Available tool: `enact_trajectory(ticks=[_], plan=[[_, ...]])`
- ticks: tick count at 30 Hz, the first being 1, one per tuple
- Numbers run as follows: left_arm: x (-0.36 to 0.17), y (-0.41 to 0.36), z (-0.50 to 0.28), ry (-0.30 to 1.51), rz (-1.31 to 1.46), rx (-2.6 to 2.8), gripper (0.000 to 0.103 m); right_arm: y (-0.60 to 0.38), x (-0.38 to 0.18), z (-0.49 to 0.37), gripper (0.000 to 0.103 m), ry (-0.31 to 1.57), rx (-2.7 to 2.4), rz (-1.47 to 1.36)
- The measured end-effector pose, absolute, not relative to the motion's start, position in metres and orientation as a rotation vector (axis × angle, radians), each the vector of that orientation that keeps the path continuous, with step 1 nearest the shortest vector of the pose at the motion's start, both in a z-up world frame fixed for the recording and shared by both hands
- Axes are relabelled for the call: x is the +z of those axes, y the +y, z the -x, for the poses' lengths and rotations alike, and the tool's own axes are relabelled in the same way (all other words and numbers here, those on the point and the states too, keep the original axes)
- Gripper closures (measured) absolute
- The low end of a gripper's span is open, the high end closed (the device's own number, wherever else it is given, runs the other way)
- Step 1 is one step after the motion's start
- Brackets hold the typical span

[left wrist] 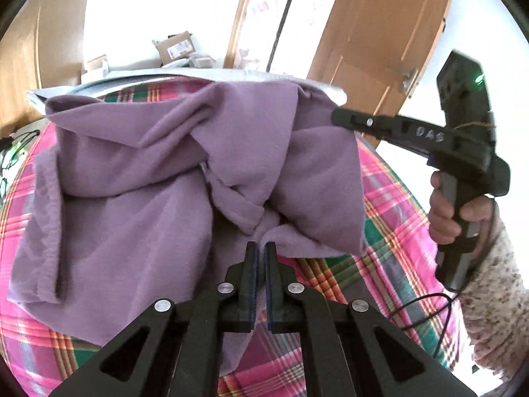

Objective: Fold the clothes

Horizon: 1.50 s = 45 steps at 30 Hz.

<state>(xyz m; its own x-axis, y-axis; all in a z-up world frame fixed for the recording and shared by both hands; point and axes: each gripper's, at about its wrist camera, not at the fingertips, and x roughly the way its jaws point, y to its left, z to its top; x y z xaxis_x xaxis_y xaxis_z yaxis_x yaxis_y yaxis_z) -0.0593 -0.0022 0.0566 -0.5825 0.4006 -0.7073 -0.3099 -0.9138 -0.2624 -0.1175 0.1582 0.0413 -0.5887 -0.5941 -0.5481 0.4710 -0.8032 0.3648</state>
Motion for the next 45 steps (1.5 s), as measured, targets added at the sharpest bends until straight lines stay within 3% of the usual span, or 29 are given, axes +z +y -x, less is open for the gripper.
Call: enact_trajectory(ticks=[18,22,34,39,41,42,45], plan=[[0.049,-0.008,0.06,-0.204,1.169,2.463,0.099,0.17,0.015,0.151,0.098,-0.293,-2.381,-1.03],[0.049,-0.007,0.059,-0.218,1.157,2.451,0.099,0.177,0.029,0.126,0.09,-0.286,-2.408,-0.991],[0.047,-0.008,0.053,-0.258,1.145,2.423,0.099,0.161,0.018,0.038,0.083,-0.251,-2.282,-1.041],[0.047,-0.007,0.05,-0.263,1.144,2.42,0.099,0.149,0.009,0.037,0.083,-0.232,-2.263,-1.078],[0.047,-0.008,0.05,-0.264,1.146,2.418,0.099,0.147,0.009,0.039,0.09,-0.237,-2.254,-1.067],[0.047,-0.009,0.05,-0.265,1.147,2.418,0.099,0.146,0.01,0.039,0.098,-0.227,-2.259,-1.062],[0.046,-0.01,0.051,-0.265,1.146,2.416,0.099,0.144,0.016,0.041,0.098,-0.194,-2.274,-1.035]])
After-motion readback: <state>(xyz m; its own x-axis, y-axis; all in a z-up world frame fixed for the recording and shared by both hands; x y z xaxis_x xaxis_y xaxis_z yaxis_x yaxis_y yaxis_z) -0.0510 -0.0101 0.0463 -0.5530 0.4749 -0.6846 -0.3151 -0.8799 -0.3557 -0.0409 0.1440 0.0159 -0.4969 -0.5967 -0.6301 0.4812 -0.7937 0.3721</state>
